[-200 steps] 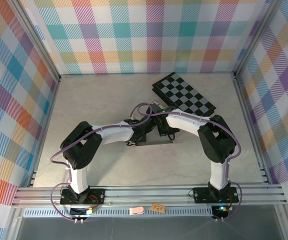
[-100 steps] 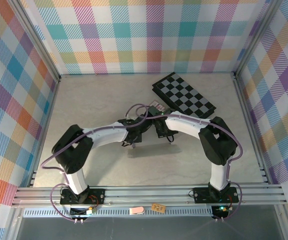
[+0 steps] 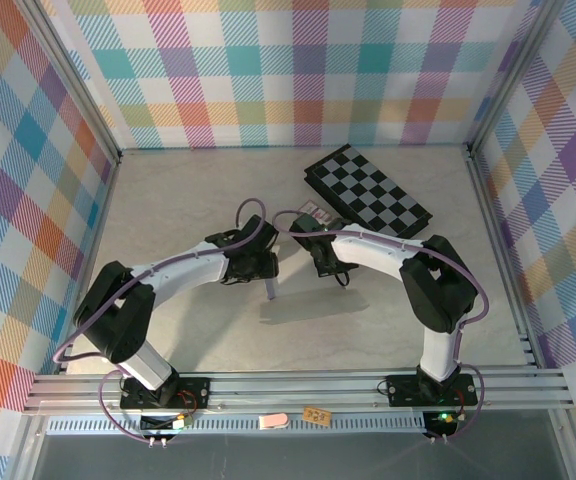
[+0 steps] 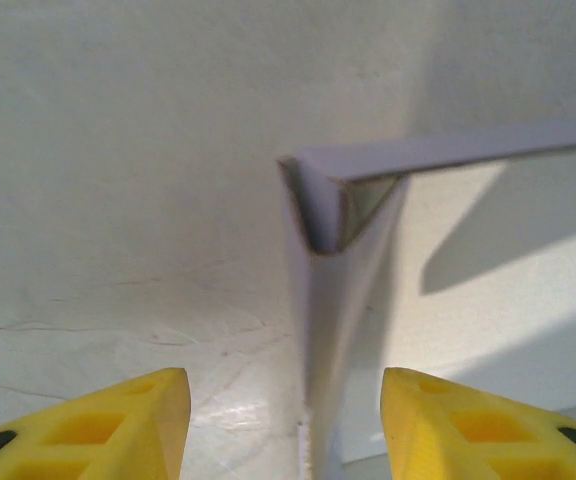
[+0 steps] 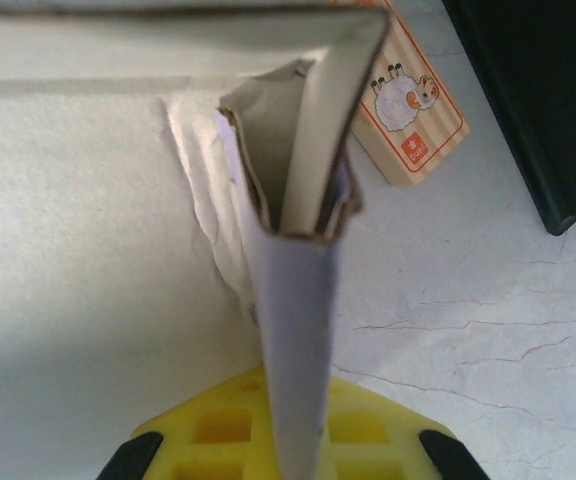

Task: Fold the paper box

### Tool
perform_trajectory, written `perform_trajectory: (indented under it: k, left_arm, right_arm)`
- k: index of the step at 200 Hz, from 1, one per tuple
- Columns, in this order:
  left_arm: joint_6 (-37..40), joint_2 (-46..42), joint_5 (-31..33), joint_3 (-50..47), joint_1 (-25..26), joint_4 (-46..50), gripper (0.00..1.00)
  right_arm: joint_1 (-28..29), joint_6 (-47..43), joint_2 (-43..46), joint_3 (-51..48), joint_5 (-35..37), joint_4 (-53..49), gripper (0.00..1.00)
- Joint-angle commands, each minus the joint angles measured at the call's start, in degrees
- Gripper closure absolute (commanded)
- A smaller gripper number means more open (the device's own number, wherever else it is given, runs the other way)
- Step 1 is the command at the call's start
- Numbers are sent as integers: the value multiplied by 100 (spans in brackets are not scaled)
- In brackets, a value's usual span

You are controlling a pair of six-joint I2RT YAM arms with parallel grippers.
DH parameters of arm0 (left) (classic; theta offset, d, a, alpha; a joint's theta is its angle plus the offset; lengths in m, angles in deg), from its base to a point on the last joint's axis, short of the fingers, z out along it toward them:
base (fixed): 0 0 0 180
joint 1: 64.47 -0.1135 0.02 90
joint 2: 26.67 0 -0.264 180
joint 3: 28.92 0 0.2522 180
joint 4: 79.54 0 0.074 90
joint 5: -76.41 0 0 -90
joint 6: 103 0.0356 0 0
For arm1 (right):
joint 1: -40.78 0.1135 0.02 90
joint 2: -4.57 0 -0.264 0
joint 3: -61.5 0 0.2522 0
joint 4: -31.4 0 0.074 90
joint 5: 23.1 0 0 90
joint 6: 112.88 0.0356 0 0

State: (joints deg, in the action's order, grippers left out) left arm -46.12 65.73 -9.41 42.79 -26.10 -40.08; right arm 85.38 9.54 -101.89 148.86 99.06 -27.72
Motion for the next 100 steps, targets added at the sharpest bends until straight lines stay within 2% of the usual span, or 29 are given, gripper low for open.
perform_trajectory:
  k: [1,19,50,74,100]
  left_arm:
    - [80,195,-568,-111,-5,-397,48]
    - [34,306,-494,-48,-5,-448,50]
    - [86,351,-159,-80,-5,-442,59]
    - [145,469,-149,-91,-5,-537,64]
    - [124,538,-20,-145,3,-586,75]
  right_arm:
    - [-15,80,10,5,133,-184,100]
    - [-20,76,27,-11,131,-184,100]
    - [-15,94,32,-17,110,-189,100]
    - [-13,89,39,-23,91,-191,100]
    - [-19,87,32,-30,82,-186,100]
